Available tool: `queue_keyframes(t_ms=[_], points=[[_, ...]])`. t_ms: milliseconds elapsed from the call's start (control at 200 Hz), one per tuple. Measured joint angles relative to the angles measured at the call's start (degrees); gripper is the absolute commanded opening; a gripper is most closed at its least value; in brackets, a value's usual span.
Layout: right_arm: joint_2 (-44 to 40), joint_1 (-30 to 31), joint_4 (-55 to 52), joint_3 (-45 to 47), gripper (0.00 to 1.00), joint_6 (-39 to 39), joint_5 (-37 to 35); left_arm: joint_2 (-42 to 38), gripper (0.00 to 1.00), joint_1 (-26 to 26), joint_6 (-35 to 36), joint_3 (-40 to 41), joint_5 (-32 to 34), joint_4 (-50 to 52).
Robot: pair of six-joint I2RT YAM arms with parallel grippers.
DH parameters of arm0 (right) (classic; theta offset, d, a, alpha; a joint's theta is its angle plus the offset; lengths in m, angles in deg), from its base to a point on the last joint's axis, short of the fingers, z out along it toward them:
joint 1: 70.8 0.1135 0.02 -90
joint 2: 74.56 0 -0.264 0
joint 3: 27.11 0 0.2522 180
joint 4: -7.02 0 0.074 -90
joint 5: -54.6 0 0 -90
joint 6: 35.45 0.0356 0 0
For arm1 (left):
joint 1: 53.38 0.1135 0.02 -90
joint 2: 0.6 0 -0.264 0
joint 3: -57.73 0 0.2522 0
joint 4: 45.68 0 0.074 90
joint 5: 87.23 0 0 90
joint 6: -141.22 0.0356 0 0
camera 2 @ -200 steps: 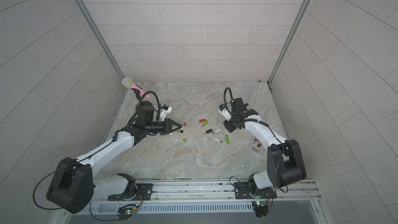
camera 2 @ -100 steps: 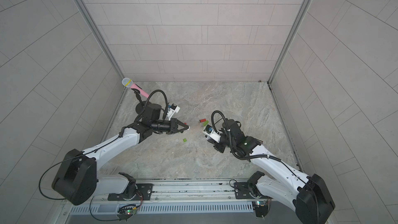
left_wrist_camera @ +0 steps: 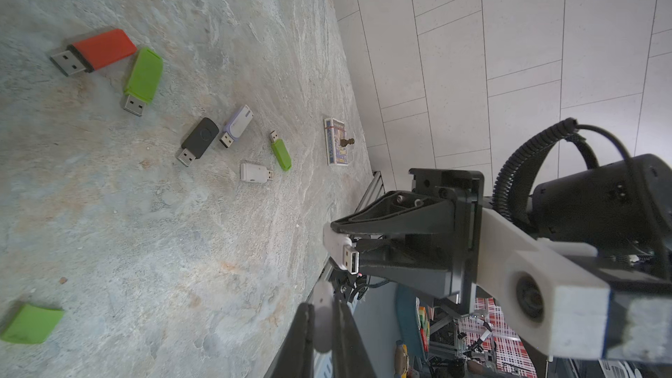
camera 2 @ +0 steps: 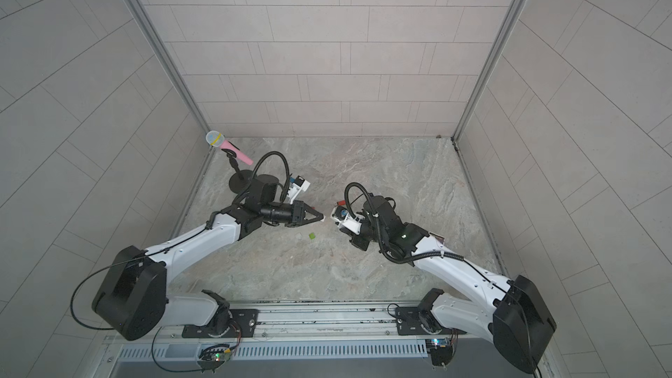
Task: Close the usb drive cover
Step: Close the cover of the USB drive.
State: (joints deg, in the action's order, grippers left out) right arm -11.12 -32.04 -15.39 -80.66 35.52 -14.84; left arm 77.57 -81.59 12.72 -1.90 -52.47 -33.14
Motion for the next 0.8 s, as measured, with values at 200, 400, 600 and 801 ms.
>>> queue_keyframes(t_ms=[200, 400, 600, 801], points=[[2.1, 1.5, 1.2, -1.2, 0.21, 0.0, -0.5, 0.0, 0.05, -0.4, 0.5, 0.0, 0.3, 0.0], [3.7, 2.3, 2.0, -2.4, 0.21, 0.3, -1.3, 0.1, 0.05, -0.7, 1.0, 0.0, 0.5, 0.0], [5.2, 3.0, 2.1, -3.2, 0.21, 0.5, -2.3, 0.2, 0.05, -0.9, 1.1, -0.6, 0.6, 0.0], [5.9, 3.6, 2.1, -3.8, 0.21, 0.7, -3.0, 0.2, 0.05, -0.9, 1.1, -0.6, 1.0, -0.1]])
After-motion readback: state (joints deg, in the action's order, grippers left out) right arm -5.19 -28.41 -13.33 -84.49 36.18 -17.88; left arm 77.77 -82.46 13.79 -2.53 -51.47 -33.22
